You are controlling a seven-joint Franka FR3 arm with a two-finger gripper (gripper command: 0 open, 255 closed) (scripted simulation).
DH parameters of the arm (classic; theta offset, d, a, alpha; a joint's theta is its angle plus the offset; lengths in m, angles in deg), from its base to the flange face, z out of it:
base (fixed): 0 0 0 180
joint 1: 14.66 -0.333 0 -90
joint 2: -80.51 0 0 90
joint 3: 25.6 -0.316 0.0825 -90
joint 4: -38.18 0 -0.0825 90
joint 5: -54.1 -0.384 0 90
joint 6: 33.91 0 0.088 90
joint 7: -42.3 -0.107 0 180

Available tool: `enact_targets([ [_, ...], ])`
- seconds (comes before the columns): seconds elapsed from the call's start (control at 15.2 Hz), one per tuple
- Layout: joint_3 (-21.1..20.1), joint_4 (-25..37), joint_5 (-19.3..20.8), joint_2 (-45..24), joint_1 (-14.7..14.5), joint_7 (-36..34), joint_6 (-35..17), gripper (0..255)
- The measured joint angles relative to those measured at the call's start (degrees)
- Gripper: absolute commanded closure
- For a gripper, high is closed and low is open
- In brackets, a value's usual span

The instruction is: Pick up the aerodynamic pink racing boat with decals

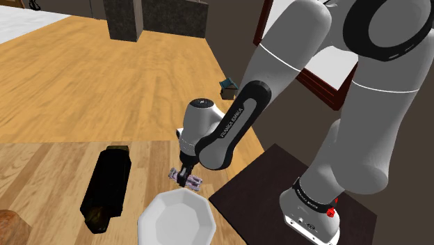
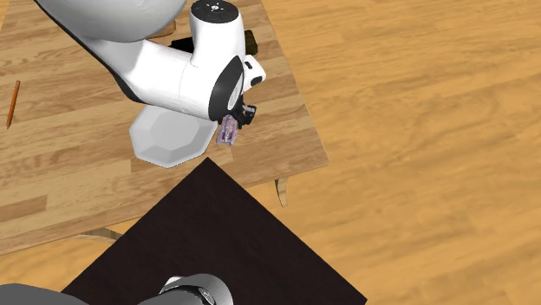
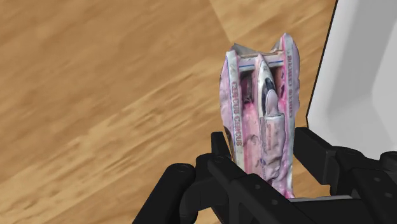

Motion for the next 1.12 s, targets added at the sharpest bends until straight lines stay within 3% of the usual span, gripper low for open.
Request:
enact_targets([
  [1.12, -1.87, -0.72, -3.65, 13.20, 1.39, 1.50, 12.28, 255],
])
